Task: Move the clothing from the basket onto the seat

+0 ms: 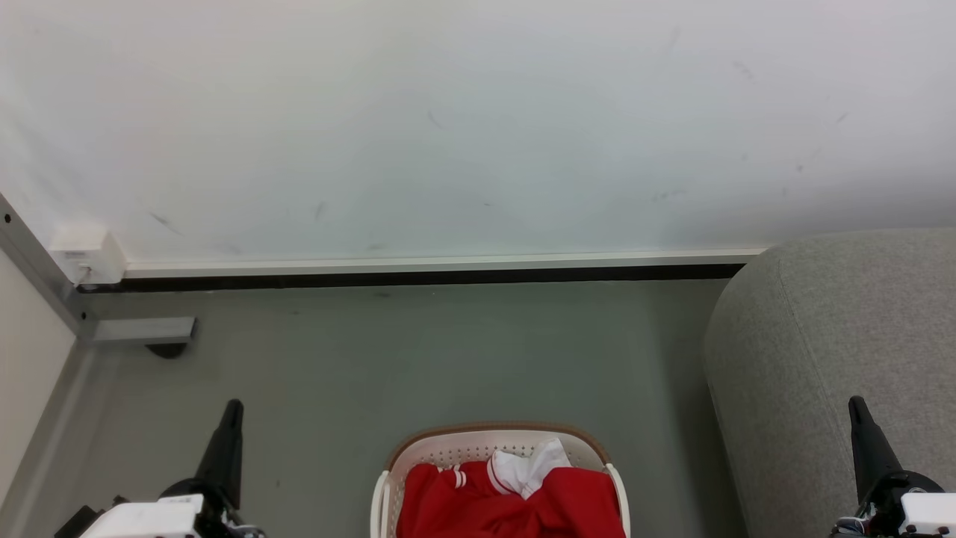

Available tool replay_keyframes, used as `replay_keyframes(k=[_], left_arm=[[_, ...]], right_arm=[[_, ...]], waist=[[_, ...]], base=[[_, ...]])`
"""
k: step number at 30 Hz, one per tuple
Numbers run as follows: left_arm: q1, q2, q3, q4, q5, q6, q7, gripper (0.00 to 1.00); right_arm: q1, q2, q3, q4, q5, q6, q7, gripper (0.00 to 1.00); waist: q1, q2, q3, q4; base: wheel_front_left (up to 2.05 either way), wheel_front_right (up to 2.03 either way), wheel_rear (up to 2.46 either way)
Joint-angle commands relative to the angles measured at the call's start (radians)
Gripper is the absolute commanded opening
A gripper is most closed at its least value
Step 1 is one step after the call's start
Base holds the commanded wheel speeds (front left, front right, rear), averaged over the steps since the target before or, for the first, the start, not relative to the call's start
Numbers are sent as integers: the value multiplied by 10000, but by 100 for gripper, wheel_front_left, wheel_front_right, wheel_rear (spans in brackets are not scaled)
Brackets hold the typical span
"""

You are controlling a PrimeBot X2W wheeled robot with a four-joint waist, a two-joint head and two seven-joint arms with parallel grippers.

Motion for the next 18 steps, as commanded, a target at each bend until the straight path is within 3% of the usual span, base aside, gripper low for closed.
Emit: replay_keyframes(k=[1,18], left_arm=[[-93,48,13,-38,-121,-28,18,0],[-93,48,9,-38,-121,-28,18,0]], right_arm=[[-125,-20,-35,-29,-8,18,5,0],[-124,-20,-35,-29,-8,18,5,0]], waist=[[0,0,0,0],[0,0,0,0]], base=[[0,0,0],[0,0,0]])
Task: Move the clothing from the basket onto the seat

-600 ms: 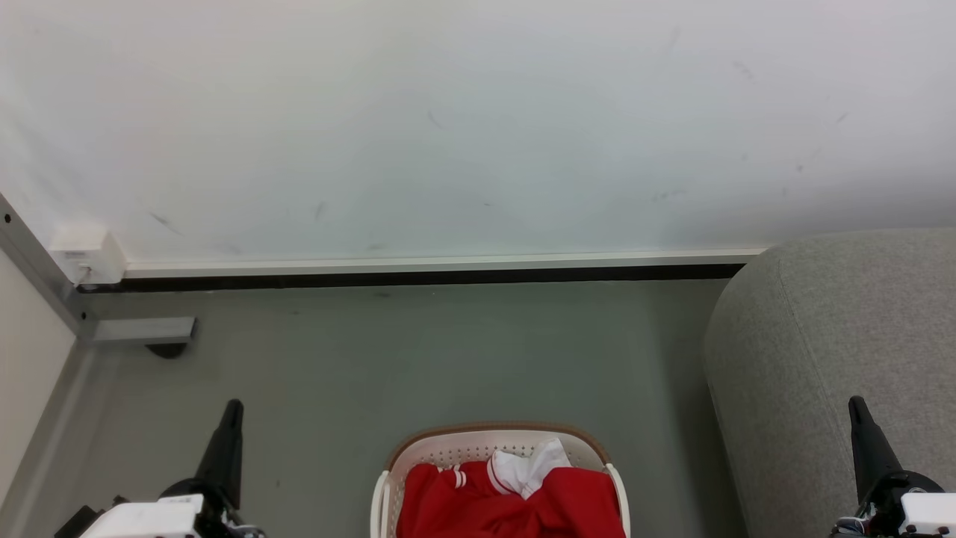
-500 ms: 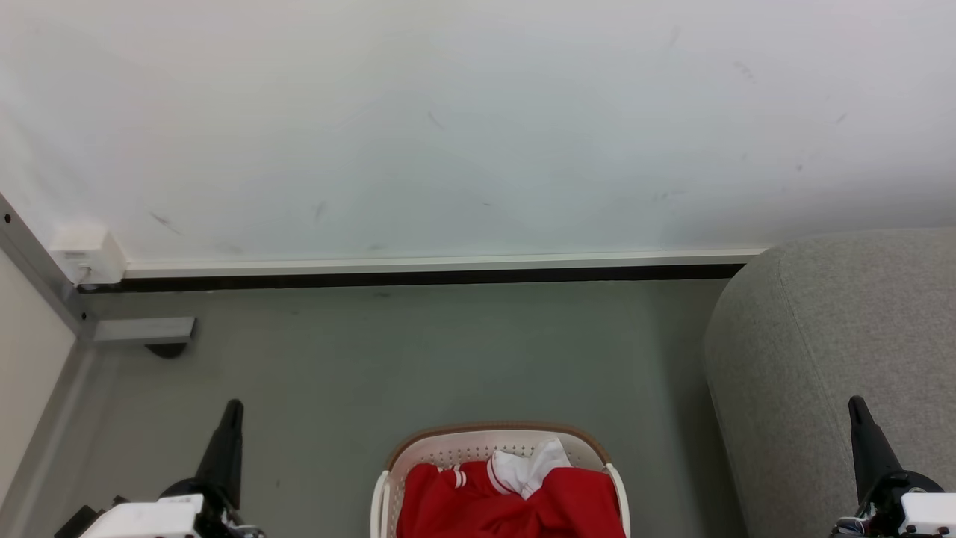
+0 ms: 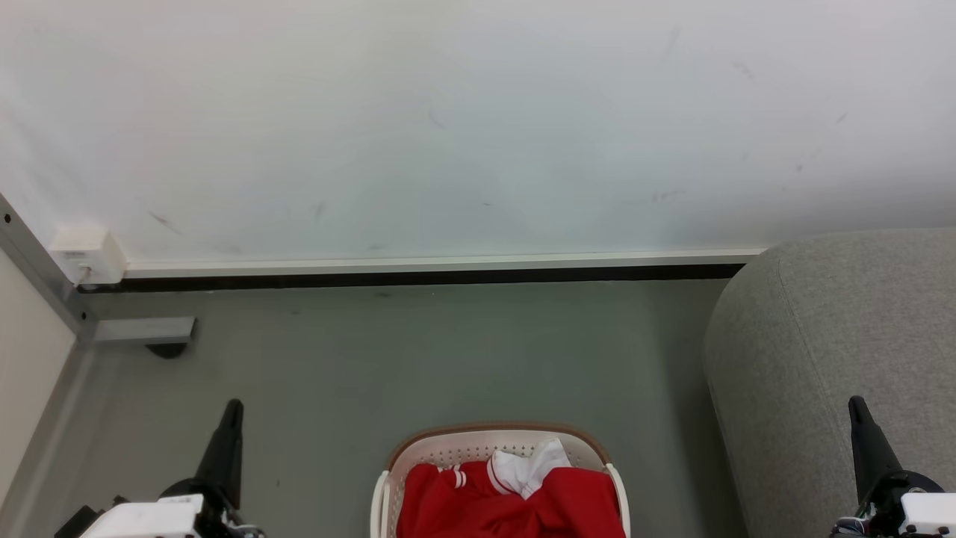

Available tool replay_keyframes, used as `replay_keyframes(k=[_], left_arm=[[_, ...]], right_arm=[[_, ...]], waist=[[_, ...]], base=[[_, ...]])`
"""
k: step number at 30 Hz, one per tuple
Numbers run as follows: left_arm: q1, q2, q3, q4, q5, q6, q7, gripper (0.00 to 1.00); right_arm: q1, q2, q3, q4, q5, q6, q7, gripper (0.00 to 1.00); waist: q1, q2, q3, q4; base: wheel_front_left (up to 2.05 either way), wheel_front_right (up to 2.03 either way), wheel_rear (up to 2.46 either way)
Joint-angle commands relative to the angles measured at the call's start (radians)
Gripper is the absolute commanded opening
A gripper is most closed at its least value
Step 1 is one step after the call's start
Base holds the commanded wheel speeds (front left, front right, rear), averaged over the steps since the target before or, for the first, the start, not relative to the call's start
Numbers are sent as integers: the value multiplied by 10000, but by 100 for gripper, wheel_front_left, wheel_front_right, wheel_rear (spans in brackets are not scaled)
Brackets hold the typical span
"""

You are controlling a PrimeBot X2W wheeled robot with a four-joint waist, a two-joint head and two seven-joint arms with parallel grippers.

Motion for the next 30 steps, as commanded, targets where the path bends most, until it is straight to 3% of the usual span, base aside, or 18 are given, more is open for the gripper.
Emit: replay_keyframes(k=[1,10,11,19,30], left_arm=[[-93,48,7,-38,-121,-28,18,0],[-93,48,10,-38,-121,-28,18,0],[11,-6,-6,27,3,0,-5,100],[149,-49,-309,110,190,95,-332,100],[178,-36,-706,-51,1532,365,-808,100]], right_arm=[[-123,-20,-35,-29,-8,18,5,0],[-123,-20,-35,-29,-8,18,5,0],[15,2,7,24,-2,0,-5,100],[280,38,217,93,-461,1,-333,100],[443,13,389,-225,-2502,3,-810,100]], waist=[[0,0,0,0],[0,0,0,0],[0,0,0,0],[0,0,-3,-2],[0,0,-8,7]], base=[[0,0,0],[0,0,0],[0,0,0],[0,0,0],[0,0,0]])
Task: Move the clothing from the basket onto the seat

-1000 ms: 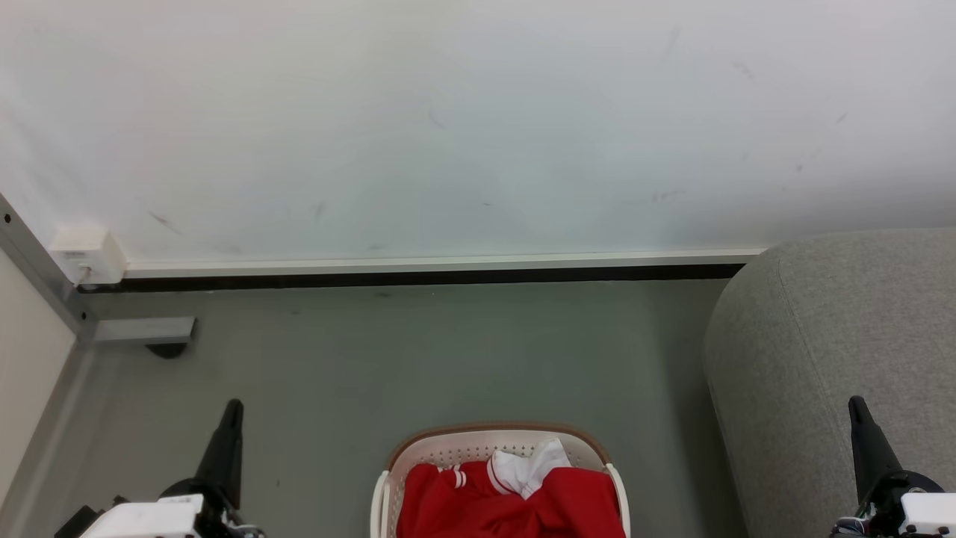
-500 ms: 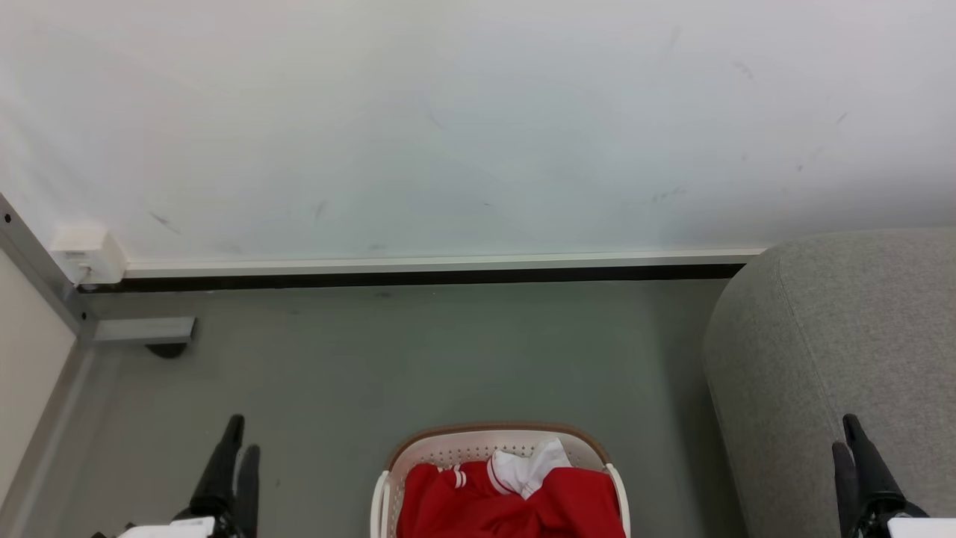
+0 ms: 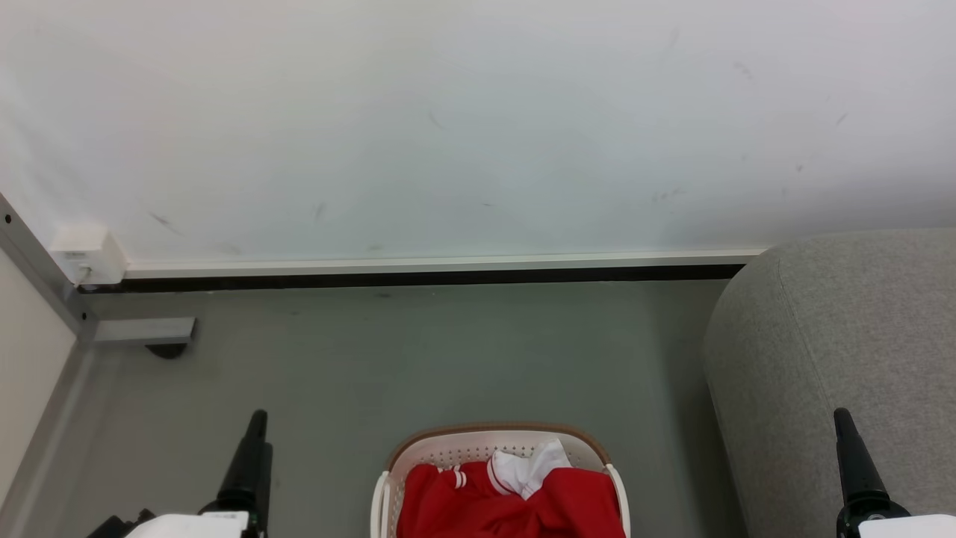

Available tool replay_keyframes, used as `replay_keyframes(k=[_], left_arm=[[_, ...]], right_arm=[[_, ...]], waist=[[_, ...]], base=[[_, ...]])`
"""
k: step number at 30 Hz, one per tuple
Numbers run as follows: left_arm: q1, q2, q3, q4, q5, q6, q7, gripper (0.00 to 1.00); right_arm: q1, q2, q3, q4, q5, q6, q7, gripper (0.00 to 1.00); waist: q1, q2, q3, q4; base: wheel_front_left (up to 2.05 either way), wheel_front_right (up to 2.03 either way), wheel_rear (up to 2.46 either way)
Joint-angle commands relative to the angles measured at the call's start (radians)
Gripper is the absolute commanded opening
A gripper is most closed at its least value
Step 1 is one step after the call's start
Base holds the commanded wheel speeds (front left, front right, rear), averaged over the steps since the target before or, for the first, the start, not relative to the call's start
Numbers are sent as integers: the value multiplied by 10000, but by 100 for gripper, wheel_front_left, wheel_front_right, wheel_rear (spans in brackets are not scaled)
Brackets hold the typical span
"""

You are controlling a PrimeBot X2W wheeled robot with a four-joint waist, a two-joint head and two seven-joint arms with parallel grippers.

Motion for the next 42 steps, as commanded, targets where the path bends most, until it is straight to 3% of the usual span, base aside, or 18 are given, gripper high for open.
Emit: replay_keyframes(k=[1,21,42], left_arm=[[-156,63,-50,-180,316,44,-77,100],[17,237,-740,-541,5110,522,-885,100],[115,400,-1044,-445,8156,652,-1566,100]], right_arm=[[-61,-115,24,-240,-369,16,-86,100],[239,-535,750,-556,-4724,19,-881,100],[415,-501,992,-639,-7502,23,-1561,100]], waist=[[0,-1,-1,8],[0,-1,-84,39],[0,-1,-119,94]], base=[[0,0,0],[0,0,0],[0,0,0]])
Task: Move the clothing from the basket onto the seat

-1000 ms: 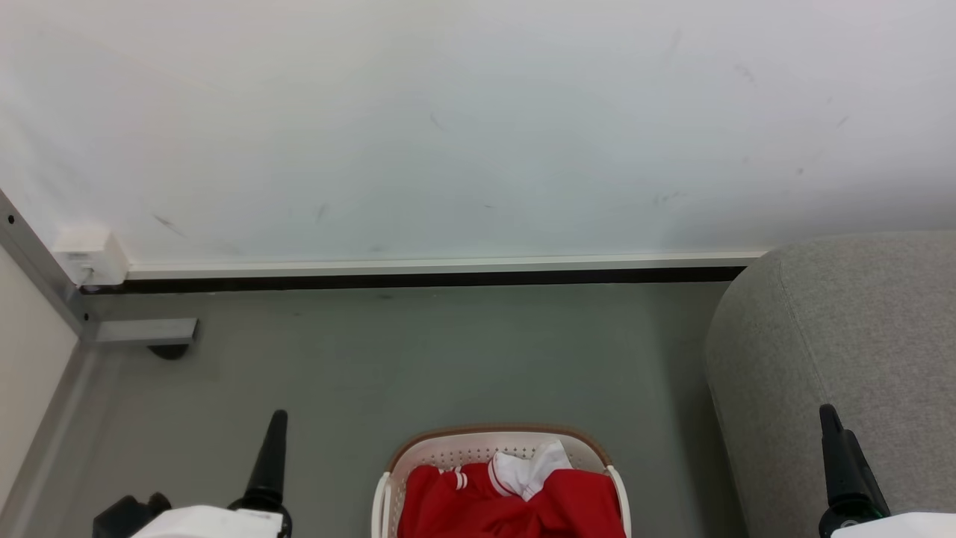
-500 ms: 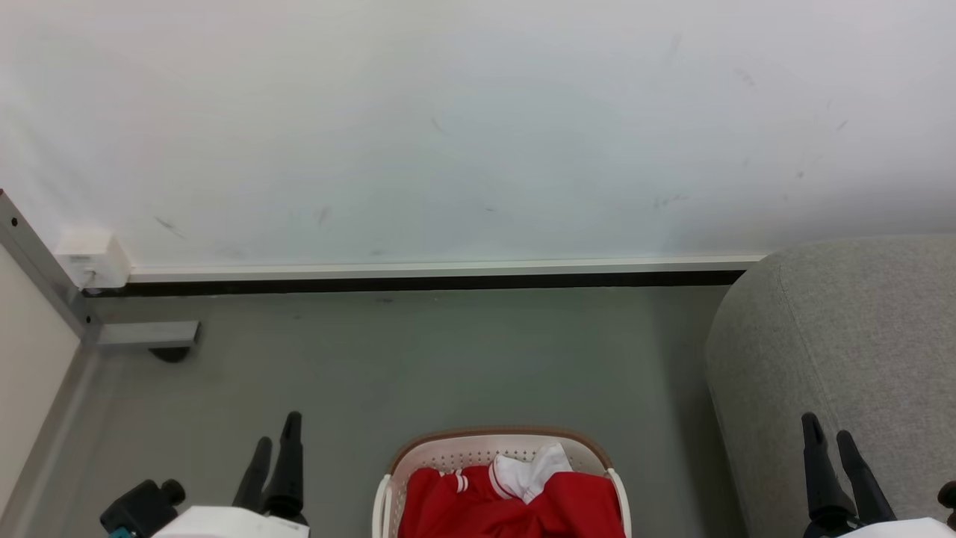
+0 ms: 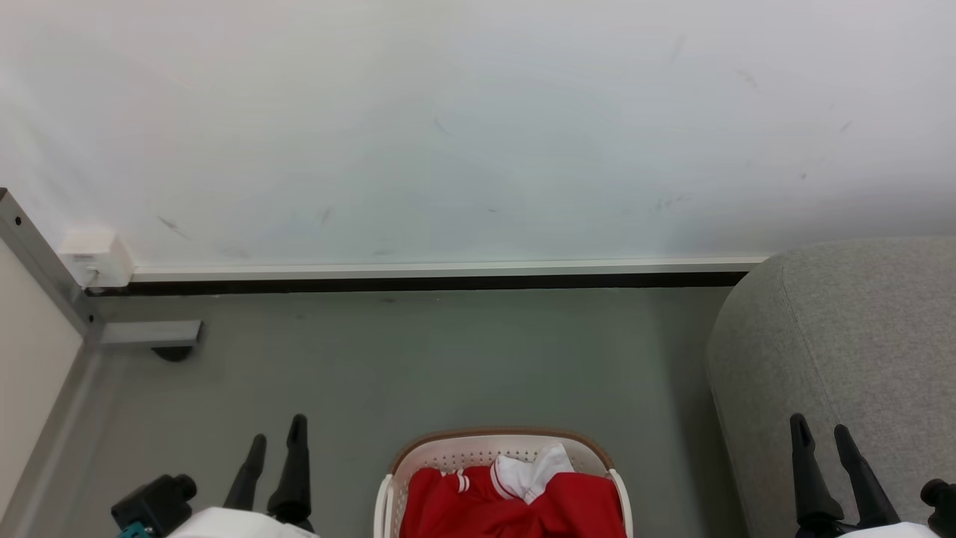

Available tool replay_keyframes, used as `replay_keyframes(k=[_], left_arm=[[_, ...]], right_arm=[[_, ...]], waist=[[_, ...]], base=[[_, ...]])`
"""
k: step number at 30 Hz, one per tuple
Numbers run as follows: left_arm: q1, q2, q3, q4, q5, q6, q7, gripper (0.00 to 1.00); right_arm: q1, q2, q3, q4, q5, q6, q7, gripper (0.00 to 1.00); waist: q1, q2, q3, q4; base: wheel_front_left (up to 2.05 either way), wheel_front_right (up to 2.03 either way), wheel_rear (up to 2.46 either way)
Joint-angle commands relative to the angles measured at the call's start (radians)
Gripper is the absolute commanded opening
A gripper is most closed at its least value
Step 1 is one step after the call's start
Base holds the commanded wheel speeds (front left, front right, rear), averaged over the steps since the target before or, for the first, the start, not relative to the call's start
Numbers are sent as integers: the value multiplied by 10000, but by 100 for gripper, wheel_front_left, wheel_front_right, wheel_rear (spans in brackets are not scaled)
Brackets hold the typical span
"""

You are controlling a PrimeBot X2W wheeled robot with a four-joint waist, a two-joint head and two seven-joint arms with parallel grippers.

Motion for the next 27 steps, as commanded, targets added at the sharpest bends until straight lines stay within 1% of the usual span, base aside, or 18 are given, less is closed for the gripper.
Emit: replay_keyframes(k=[1,13,27], left_arm=[[-66,99,-7,-74,372,13,-142,100],[-32,231,-143,-74,1753,47,-468,100],[57,309,-269,9,3131,52,-813,100]], right_arm=[[29,-22,13,-147,-322,21,-123,100],[113,-34,111,-94,-1574,23,-457,100],[102,-32,-116,-177,-2815,26,-810,100]], waist=[[0,-1,2,2],[0,-1,-30,-3],[0,-1,-61,-11]], base=[[0,0,0],[0,0,0],[0,0,0]])
